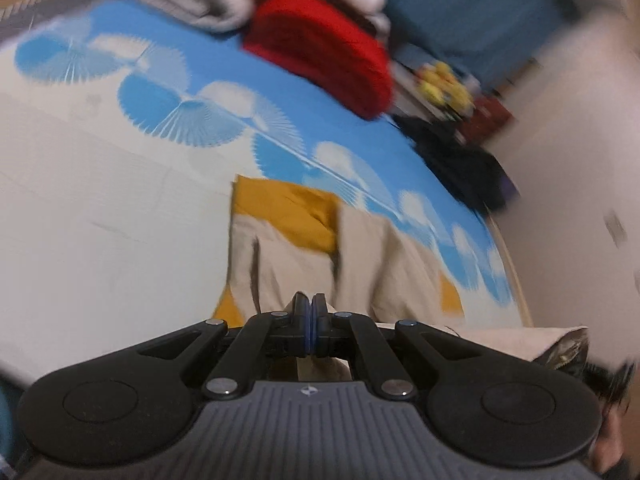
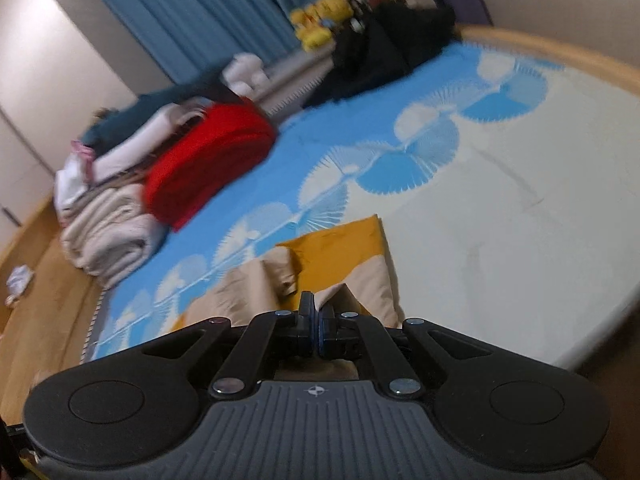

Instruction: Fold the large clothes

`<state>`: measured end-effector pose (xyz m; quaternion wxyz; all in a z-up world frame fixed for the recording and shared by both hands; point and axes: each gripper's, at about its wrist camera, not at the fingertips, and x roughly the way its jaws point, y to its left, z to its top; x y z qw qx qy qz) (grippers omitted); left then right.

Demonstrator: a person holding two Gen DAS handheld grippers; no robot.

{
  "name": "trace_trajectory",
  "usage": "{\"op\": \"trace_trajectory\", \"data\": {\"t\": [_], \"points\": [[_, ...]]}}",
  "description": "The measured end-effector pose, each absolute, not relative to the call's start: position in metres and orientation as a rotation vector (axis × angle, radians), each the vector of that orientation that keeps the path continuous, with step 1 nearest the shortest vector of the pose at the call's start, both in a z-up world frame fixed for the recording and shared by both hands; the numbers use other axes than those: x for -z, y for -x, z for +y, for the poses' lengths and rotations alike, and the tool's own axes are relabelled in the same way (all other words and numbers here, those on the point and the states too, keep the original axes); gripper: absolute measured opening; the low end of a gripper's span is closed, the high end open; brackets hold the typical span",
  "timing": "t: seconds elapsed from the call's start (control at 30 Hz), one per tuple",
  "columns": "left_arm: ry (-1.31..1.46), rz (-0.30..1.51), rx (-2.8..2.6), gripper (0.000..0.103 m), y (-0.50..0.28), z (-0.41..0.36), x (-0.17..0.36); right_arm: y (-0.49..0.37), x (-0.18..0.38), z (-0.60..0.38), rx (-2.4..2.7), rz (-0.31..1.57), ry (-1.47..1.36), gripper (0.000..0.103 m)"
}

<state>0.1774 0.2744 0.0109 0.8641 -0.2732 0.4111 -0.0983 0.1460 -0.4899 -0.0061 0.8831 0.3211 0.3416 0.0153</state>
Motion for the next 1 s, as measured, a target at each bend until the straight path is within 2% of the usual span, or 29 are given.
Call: {"op": "trace_trajectory", "data": {"t": [0.07, 0.1, 0.13, 0.2, 0.27, 0.37, 0.4, 0.47, 0.5, 0.57, 0.67, 0.77, 1.0], "points": [[0.675, 0.885, 0.139, 0.006, -0.218, 0.281, 0.019, -0.184, 0.025, -0.486, 0.035, 0.713, -0.663, 0.010], [0.714, 0.882, 0.105, 0.018, -0.230, 0.283, 0.031, -0.194, 0.031, -0.485, 0.075, 0.699, -0.656, 0.015], [0.723, 0.863, 0.088, 0.024, -0.236, 0.285, 0.037, -0.203, 0.037, -0.486, 0.110, 0.676, -0.643, 0.020], [0.694, 0.829, 0.061, 0.025, -0.237, 0.285, 0.044, -0.209, 0.050, -0.490, 0.148, 0.649, -0.648, 0.021], [0.657, 0.879, 0.028, 0.025, -0.240, 0.282, 0.048, -0.203, 0.066, -0.493, 0.141, 0.639, -0.650, 0.022], [0.563, 0.892, 0.019, 0.025, -0.242, 0.277, 0.048, -0.209, 0.084, -0.493, 0.122, 0.737, -0.621, 0.025], [0.533, 0.904, 0.009, 0.025, -0.243, 0.276, 0.051, -0.211, 0.086, -0.492, 0.107, 0.738, -0.603, 0.028], [0.512, 0.930, -0.001, 0.026, -0.245, 0.274, 0.059, -0.218, 0.091, -0.488, 0.105, 0.769, -0.571, 0.043], [0.504, 0.938, -0.001, 0.030, -0.247, 0.272, 0.064, -0.222, 0.096, -0.487, 0.097, 0.789, -0.571, 0.045], [0.473, 0.960, 0.000, 0.035, -0.249, 0.267, 0.076, -0.229, 0.110, -0.481, 0.081, 0.838, -0.560, 0.044], [0.420, 0.995, -0.004, 0.035, -0.255, 0.259, 0.086, -0.237, 0.124, -0.466, 0.074, 0.882, -0.453, 0.044], [0.397, 0.988, 0.001, 0.043, -0.261, 0.251, 0.090, -0.244, 0.133, -0.457, 0.068, 0.928, -0.382, 0.044], [0.363, 1.000, 0.004, 0.043, -0.277, 0.232, 0.093, -0.259, 0.148, -0.454, 0.074, 0.988, -0.360, 0.053]]}}
